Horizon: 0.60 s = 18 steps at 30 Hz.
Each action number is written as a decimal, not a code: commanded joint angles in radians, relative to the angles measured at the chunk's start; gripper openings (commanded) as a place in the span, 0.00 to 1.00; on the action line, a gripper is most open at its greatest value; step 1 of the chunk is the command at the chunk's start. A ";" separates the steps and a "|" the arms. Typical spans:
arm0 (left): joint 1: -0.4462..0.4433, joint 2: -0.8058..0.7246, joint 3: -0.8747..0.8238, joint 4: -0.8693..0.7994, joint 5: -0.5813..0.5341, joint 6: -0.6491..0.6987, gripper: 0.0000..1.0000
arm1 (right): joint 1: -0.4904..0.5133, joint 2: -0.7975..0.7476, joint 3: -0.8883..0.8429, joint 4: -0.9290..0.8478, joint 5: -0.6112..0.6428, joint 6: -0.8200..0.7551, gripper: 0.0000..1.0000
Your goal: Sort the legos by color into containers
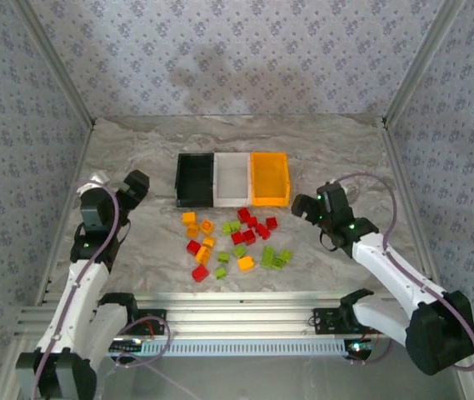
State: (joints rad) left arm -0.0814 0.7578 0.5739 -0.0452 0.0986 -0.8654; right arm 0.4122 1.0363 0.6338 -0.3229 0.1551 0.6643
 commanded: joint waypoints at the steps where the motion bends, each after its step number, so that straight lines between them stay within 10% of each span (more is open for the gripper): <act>1: -0.121 -0.085 0.063 -0.111 0.036 0.083 1.00 | 0.085 -0.006 -0.037 -0.141 -0.022 0.039 0.94; 18: -0.245 -0.282 -0.109 -0.269 -0.059 0.042 0.99 | 0.404 0.238 -0.003 -0.166 0.162 0.539 0.65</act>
State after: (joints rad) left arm -0.3229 0.4850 0.4561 -0.3038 0.0544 -0.8131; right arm 0.7959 1.2465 0.5880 -0.4442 0.2668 1.0992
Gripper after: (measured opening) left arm 0.994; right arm 0.662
